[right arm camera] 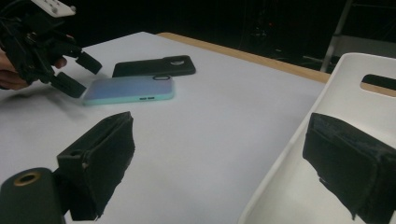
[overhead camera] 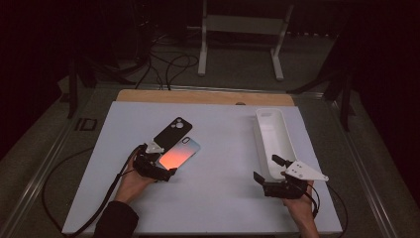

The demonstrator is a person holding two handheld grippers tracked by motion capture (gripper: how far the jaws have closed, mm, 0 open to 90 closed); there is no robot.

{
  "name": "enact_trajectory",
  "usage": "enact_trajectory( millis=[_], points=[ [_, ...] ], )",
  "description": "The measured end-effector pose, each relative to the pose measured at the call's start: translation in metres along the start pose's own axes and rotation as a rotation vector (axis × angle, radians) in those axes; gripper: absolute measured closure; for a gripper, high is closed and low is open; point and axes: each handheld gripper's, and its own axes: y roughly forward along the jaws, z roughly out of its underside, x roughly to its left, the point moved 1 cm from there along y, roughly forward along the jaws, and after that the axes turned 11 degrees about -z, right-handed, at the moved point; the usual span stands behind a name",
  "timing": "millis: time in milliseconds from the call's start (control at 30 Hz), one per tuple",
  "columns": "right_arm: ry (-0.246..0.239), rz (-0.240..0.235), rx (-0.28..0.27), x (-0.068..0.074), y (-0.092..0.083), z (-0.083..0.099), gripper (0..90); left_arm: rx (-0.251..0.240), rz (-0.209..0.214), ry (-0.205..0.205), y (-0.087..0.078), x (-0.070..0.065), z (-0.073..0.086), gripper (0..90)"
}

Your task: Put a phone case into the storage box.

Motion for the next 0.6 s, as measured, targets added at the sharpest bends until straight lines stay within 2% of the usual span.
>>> enact_trajectory(
  millis=[133,267,333,367,500,600],
  points=[
    [0.0,0.0,0.0,0.0,0.0,0.0,8.8,0.049,-0.01,0.02,0.007,-0.003,-0.005,4.7],
    [0.002,0.001,-0.002,-0.001,0.0,0.0,8.8,0.086,-0.004,0.021,0.016,-0.005,-0.008,5.2],
    [0.001,0.002,-0.001,-0.001,-0.001,0.0,8.8,0.09,-0.01,0.026,0.018,-0.007,-0.008,5.4],
    [0.002,0.002,-0.001,-0.001,-0.001,0.0,8.8,0.099,-0.027,0.042,0.019,-0.01,-0.01,5.2],
    [0.0,0.002,-0.001,-0.001,0.0,0.0,8.8,0.098,-0.036,0.045,0.019,-0.011,-0.013,6.3],
    [-0.002,0.003,0.002,-0.001,0.001,0.0,8.8,0.099,-0.042,0.054,0.019,-0.013,-0.015,10.3]
  ],
)
